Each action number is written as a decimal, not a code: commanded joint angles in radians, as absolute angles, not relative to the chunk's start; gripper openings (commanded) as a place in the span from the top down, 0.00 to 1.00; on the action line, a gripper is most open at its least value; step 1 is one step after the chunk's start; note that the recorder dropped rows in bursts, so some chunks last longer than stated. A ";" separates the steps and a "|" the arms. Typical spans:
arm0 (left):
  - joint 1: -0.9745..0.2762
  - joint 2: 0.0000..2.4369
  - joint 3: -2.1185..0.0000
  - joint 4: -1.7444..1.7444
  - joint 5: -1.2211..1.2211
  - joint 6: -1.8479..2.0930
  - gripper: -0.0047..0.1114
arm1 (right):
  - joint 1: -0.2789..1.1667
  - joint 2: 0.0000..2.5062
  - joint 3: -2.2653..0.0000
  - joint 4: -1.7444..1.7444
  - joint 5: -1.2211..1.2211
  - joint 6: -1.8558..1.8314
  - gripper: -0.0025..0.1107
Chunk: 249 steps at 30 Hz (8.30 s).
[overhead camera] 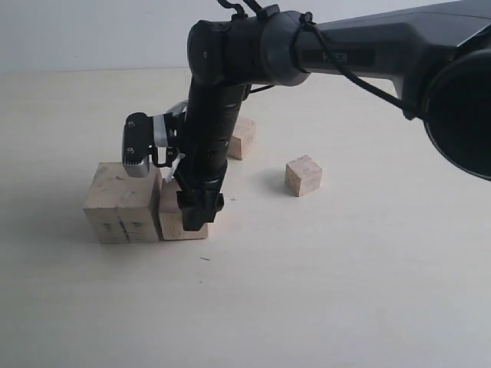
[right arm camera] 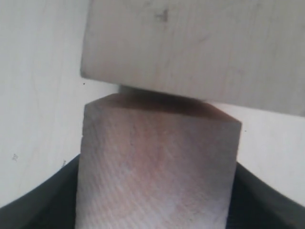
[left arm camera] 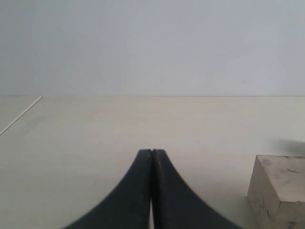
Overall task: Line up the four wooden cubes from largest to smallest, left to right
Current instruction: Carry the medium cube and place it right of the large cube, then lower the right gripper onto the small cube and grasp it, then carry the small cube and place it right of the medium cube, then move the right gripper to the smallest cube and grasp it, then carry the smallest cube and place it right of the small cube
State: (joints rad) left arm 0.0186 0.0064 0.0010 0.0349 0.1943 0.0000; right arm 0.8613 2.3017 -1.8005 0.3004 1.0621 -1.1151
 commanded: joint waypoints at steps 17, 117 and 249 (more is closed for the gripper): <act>0.022 0.000 0.000 0.038 0.192 0.000 0.96 | 0.862 2.336 -1.810 0.314 0.992 -1.115 0.91; 0.022 0.000 0.000 0.038 0.192 0.000 0.96 | 0.755 2.061 -1.467 0.253 0.826 -1.041 0.97; 0.022 0.000 0.000 0.038 0.192 0.000 0.96 | 0.722 2.178 -1.435 0.312 0.792 -1.271 0.98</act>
State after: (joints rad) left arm 0.0186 0.0064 0.0010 0.0349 0.1943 0.0000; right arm 0.7196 2.1664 -1.4355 0.3218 0.8544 -1.2716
